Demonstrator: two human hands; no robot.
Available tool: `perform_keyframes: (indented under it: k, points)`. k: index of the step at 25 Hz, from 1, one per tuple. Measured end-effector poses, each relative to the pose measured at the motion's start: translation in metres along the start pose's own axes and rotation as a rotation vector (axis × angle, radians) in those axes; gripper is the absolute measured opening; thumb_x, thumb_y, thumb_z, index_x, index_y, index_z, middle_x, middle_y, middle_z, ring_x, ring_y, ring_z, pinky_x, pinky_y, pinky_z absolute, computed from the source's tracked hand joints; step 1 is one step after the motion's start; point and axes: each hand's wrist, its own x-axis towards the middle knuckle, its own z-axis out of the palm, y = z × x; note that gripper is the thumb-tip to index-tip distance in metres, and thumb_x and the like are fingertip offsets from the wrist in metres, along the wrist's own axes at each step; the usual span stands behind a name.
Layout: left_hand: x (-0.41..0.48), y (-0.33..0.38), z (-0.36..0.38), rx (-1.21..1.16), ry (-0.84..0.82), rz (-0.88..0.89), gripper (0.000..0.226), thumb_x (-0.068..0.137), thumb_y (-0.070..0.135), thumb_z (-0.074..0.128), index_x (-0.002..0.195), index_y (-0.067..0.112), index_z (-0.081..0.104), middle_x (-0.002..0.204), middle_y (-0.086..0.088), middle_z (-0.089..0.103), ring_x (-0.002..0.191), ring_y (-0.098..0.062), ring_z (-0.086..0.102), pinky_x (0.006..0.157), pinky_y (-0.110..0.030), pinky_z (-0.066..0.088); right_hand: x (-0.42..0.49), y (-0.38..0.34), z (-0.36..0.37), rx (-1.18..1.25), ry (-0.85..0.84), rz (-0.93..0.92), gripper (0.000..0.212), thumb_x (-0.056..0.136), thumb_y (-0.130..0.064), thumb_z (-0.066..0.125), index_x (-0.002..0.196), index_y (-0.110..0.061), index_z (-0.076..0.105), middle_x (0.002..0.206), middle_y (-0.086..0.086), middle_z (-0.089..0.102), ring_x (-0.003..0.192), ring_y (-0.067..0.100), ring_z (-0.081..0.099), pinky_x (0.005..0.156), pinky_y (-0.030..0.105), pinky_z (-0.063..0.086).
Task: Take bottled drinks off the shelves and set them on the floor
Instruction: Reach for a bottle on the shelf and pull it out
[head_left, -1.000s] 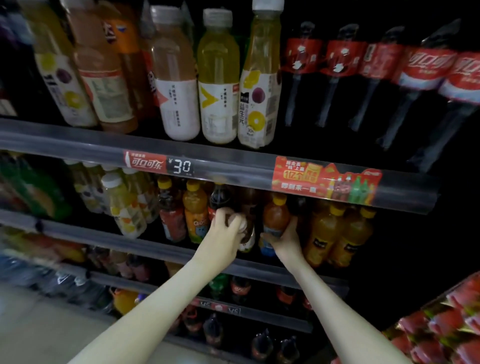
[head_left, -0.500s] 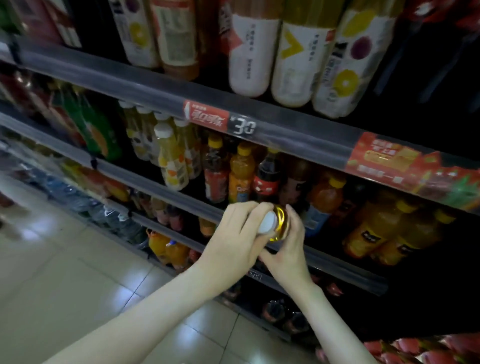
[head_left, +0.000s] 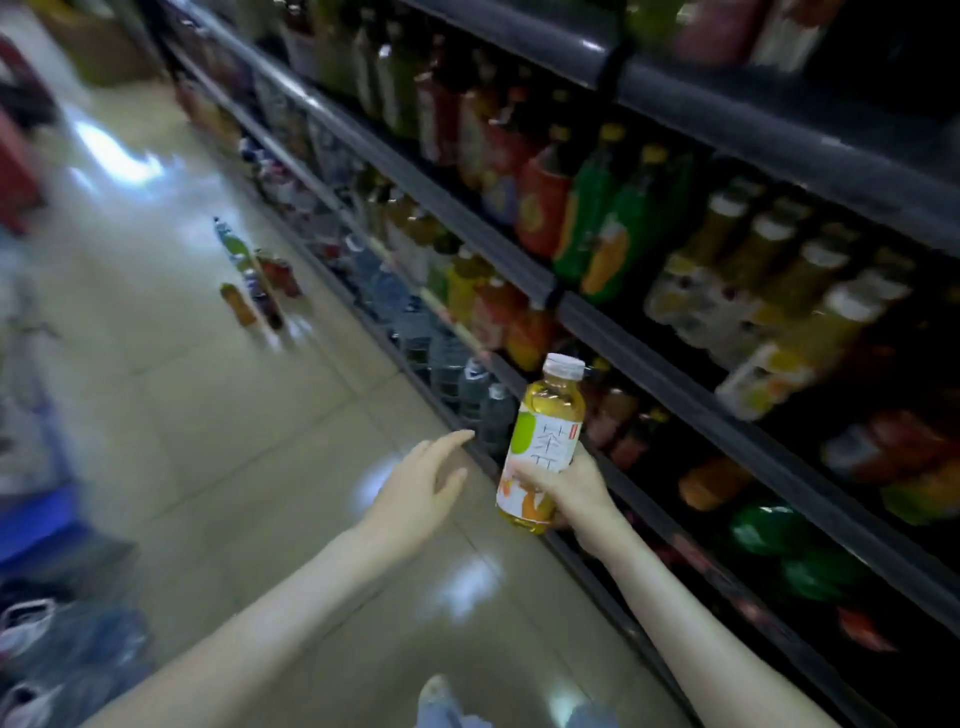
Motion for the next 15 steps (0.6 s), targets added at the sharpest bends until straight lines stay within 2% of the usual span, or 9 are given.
perform_keyframes:
  k: [1, 3, 5, 7, 9, 12, 15]
  points:
    - [0.007, -0.021, -0.024, -0.027, -0.016, -0.083, 0.045, 0.094, 0.017, 0.052, 0.134, 0.037, 0.045, 0.121, -0.004, 0.056, 0.108, -0.014, 0.056, 0.096, -0.028, 0.043, 0.018, -0.008, 0.028, 0.022, -0.05, 0.035, 0.056, 0.055, -0.028, 0.082, 0.105, -0.01, 0.062, 0.1, 0.01, 0.073, 0.087, 0.021, 0.071, 0.082, 0.04, 0.057]
    - [0.024, -0.056, -0.068, -0.089, -0.017, -0.2, 0.044, 0.094, 0.017, 0.052, 0.135, 0.033, 0.046, 0.121, -0.004, 0.057, 0.106, -0.014, 0.058, 0.094, -0.026, 0.044, 0.056, -0.023, 0.082, 0.051, -0.125, 0.092, 0.047, 0.065, -0.021, 0.081, 0.105, -0.007, 0.062, 0.101, 0.014, 0.072, 0.086, 0.026, 0.071, 0.081, 0.039, 0.057]
    - [0.05, -0.094, -0.108, -0.143, 0.0, -0.268, 0.046, 0.094, 0.018, 0.054, 0.136, 0.033, 0.045, 0.119, -0.002, 0.058, 0.103, -0.015, 0.06, 0.092, -0.025, 0.045, 0.105, -0.035, 0.137, 0.051, -0.184, 0.131, 0.044, 0.065, -0.022, 0.081, 0.103, -0.008, 0.064, 0.101, 0.015, 0.073, 0.089, 0.029, 0.071, 0.085, 0.044, 0.057]
    - [0.088, -0.132, -0.142, -0.183, 0.043, -0.293, 0.048, 0.093, 0.017, 0.056, 0.137, 0.033, 0.044, 0.119, -0.001, 0.058, 0.103, -0.015, 0.06, 0.092, -0.025, 0.045, 0.157, -0.047, 0.189, 0.022, -0.23, 0.145, 0.053, 0.058, -0.029, 0.083, 0.104, -0.009, 0.066, 0.1, 0.015, 0.073, 0.093, 0.033, 0.07, 0.09, 0.052, 0.053]
    - [0.134, -0.173, -0.18, -0.289, 0.054, -0.271, 0.054, 0.091, 0.015, 0.059, 0.137, 0.038, 0.04, 0.125, 0.003, 0.058, 0.106, -0.008, 0.06, 0.093, -0.021, 0.046, 0.218, -0.059, 0.246, 0.014, -0.306, 0.125, 0.055, 0.061, -0.028, 0.082, 0.108, -0.006, 0.064, 0.101, 0.017, 0.072, 0.095, 0.035, 0.069, 0.091, 0.052, 0.053]
    - [0.215, -0.232, -0.251, -0.538, -0.008, -0.243, 0.072, 0.089, 0.012, 0.064, 0.136, 0.047, 0.024, 0.126, 0.016, 0.056, 0.102, 0.012, 0.058, 0.084, -0.012, 0.046, 0.317, -0.091, 0.336, 0.048, -0.483, 0.106, 0.041, 0.077, -0.019, 0.071, 0.114, -0.003, 0.062, 0.106, 0.02, 0.07, 0.099, 0.038, 0.067, 0.089, 0.048, 0.054]
    - [0.289, -0.295, -0.348, -0.606, 0.026, -0.281, 0.088, 0.078, 0.03, 0.073, 0.135, 0.062, 0.014, 0.133, 0.021, 0.052, 0.11, 0.005, 0.058, 0.093, -0.023, 0.048, 0.413, -0.142, 0.438, 0.048, -0.595, 0.153, 0.022, 0.085, -0.012, 0.068, 0.107, -0.01, 0.068, 0.106, 0.018, 0.071, 0.1, 0.037, 0.067, 0.091, 0.051, 0.052]
